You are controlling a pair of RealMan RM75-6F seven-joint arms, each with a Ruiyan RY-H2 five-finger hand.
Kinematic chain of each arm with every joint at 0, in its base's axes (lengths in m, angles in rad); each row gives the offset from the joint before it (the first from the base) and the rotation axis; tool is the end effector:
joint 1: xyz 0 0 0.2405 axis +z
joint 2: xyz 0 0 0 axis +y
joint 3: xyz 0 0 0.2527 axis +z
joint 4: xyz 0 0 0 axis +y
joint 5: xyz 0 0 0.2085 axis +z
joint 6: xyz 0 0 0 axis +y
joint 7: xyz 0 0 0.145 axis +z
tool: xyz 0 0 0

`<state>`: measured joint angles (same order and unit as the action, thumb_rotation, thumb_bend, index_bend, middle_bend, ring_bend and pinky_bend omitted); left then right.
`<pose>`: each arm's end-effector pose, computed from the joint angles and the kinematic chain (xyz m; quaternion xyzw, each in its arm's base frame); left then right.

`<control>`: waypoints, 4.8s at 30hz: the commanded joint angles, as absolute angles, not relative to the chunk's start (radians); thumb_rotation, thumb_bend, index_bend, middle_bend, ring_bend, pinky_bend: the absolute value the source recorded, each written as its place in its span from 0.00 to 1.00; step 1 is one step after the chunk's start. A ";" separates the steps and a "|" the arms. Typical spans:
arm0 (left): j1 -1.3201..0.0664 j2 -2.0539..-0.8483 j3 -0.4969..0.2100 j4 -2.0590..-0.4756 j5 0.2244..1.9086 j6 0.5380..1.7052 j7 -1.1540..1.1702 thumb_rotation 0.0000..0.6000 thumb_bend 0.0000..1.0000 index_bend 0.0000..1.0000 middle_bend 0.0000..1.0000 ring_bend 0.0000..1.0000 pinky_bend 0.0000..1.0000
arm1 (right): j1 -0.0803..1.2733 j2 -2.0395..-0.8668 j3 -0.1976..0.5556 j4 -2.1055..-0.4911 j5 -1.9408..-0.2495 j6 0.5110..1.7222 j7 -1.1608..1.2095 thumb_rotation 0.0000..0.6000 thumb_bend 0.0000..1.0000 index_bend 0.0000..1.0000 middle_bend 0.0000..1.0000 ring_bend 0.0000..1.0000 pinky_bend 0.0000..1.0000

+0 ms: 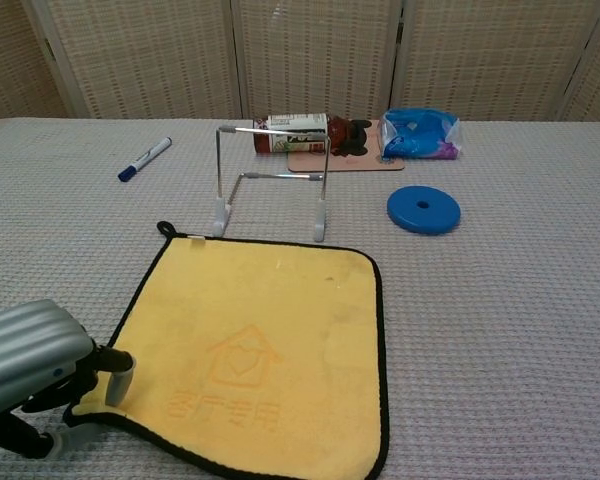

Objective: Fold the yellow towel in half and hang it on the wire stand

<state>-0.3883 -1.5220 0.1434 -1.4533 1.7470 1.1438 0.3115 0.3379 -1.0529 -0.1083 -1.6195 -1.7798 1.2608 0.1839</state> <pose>-0.2202 0.1874 -0.0316 -0.8426 -0.2632 -0.3341 0.3304 -0.2615 -0.2055 0.1158 0.7592 -0.3837 0.3748 0.3685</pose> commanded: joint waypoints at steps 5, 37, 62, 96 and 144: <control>-0.390 -1.534 0.145 -1.439 1.739 1.136 0.322 1.00 0.47 0.59 0.96 0.79 0.88 | 0.340 -1.060 -0.111 -1.626 -1.794 1.268 0.183 1.00 0.33 0.38 0.86 0.94 1.00; -0.388 -1.538 0.149 -1.451 1.737 1.169 0.306 1.00 0.52 0.61 0.97 0.80 0.88 | 0.602 -1.409 -0.106 -1.641 -1.860 0.862 -0.033 1.00 0.21 0.39 0.89 0.97 1.00; -0.380 -1.541 0.159 -1.447 1.742 1.184 0.299 1.00 0.52 0.61 0.97 0.80 0.88 | 0.650 -1.604 -0.102 -1.495 -1.800 0.866 -0.161 1.00 0.26 0.45 0.90 0.98 1.00; -0.495 -1.452 0.050 -1.520 1.700 1.135 0.136 1.00 0.52 0.61 0.97 0.80 0.88 | 0.586 -1.644 -0.024 -1.460 -1.652 1.050 -0.150 1.00 0.41 0.61 0.94 1.00 1.00; -0.787 -1.510 -0.129 -1.270 1.391 0.786 0.010 1.00 0.52 0.56 0.97 0.80 0.89 | 0.702 -1.783 0.160 -1.234 -1.397 0.961 -0.312 1.00 0.41 0.62 0.94 1.00 1.00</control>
<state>-0.7846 -1.5080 -0.1273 -1.2728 1.3939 0.7892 0.0102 0.7006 -1.7811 0.1584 -1.2358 -1.3991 0.9621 -0.3113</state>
